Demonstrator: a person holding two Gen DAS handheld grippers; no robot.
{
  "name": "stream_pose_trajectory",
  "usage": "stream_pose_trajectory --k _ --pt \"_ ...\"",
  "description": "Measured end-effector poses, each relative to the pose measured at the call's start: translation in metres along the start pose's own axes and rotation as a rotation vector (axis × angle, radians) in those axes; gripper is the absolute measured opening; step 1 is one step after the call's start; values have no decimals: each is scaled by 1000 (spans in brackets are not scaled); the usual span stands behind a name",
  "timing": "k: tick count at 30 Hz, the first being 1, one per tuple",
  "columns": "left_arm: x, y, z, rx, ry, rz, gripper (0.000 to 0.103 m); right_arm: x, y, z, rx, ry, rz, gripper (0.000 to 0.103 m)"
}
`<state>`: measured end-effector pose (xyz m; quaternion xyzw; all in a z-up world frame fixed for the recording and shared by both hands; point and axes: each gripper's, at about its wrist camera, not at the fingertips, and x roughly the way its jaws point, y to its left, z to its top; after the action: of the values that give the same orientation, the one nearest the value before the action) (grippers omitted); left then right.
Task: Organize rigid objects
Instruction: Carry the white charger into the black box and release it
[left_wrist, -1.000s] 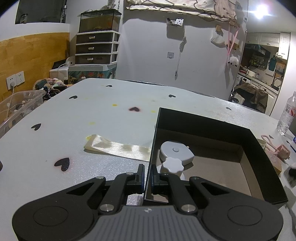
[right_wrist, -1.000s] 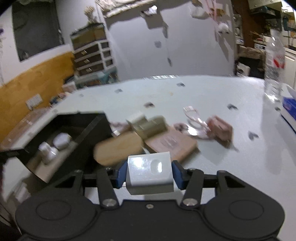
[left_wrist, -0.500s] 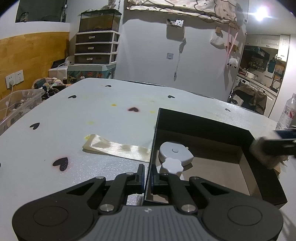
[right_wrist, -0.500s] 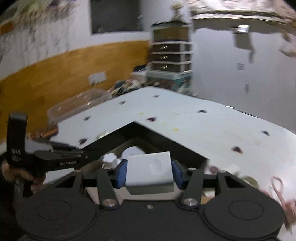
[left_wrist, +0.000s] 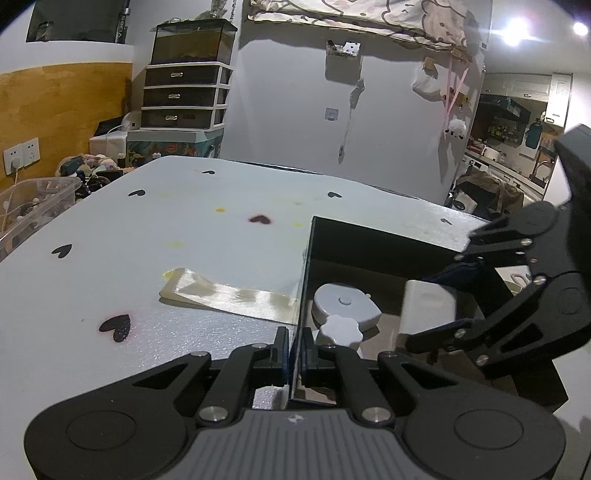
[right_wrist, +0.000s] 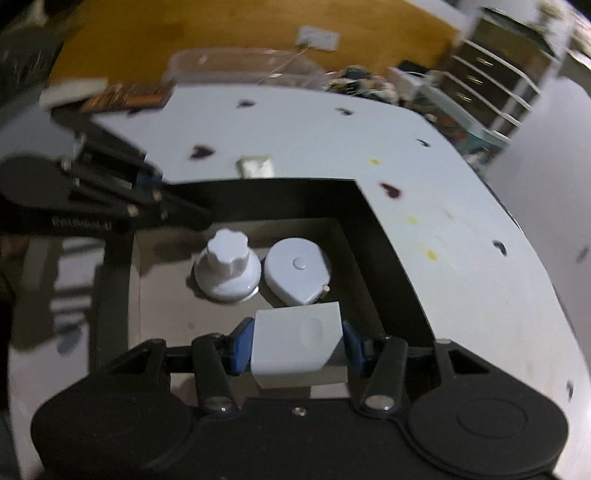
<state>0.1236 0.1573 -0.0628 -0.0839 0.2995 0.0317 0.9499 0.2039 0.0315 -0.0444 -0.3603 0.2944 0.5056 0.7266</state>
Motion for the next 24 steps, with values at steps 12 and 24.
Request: stream_pose_trajectory --k 12,24 --pt "1 1 0 -1 2 0 5 17 -17 8 -129 -4 -22 53" --pt "5 -3 2 0 13 23 5 -6 -23 -1 62 -25 5 84"
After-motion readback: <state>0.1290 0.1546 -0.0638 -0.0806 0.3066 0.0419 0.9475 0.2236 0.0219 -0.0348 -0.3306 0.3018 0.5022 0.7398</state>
